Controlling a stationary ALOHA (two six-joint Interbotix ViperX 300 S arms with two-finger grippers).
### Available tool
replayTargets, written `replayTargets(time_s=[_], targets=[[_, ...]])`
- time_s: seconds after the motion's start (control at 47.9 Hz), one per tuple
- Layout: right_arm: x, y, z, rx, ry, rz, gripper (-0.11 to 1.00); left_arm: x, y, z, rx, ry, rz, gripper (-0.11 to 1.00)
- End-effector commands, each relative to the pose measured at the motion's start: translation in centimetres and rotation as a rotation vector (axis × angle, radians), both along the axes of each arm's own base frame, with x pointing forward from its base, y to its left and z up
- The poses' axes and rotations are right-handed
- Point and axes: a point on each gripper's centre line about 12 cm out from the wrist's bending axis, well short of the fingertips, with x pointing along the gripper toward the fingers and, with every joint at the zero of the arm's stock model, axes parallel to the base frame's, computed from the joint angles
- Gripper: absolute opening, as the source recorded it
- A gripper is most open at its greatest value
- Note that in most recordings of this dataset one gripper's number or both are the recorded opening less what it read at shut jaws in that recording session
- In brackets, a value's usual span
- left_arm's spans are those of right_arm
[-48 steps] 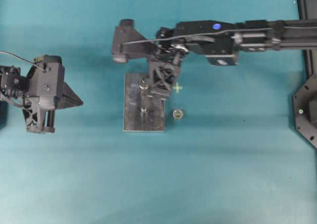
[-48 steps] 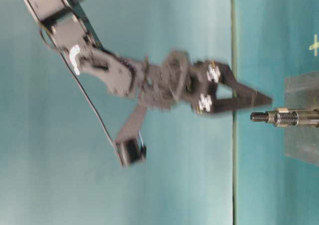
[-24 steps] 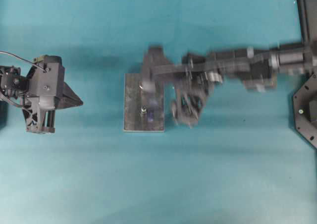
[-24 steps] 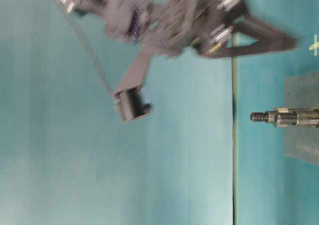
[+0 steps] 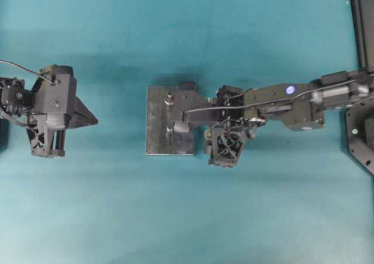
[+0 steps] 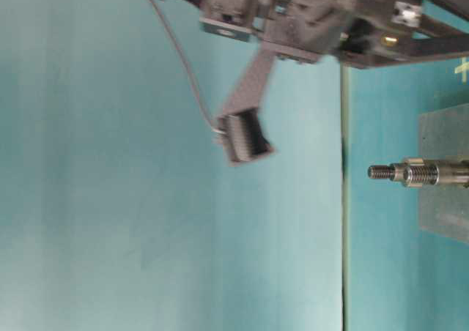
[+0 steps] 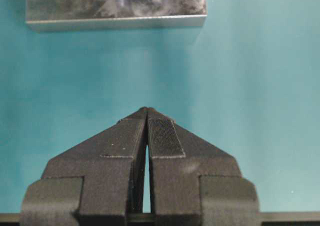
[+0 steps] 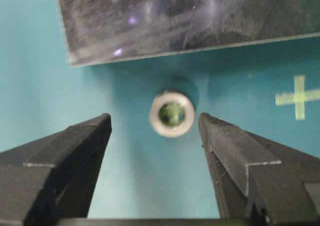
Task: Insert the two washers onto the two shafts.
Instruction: 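Move the right gripper back over the lower washer and grasp it, then carry the lower washer left over the lower shaft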
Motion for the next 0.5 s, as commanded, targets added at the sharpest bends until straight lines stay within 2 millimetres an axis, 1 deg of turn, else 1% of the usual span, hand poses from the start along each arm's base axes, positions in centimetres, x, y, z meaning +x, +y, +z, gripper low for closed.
replayTargets(time_s=[0.0,0.209,0.48], targets=[[0.44,-0.02,0.4,-0.006,-0.02,-0.001,0.76,0.35,-0.03,0.63,0.001,-0.025,-0.002,0.0],[0.51,-0.59,-0.22,-0.018,-0.005,-0.004,0.76,0.39,-0.03,0.68,0.001,-0.026,-0.002,0.0],[0.85,-0.96,-0.22,-0.02,-0.032,-0.014,0.75,0.45,-0.04,0.69,0.001,-0.041,-0.002,0.0]])
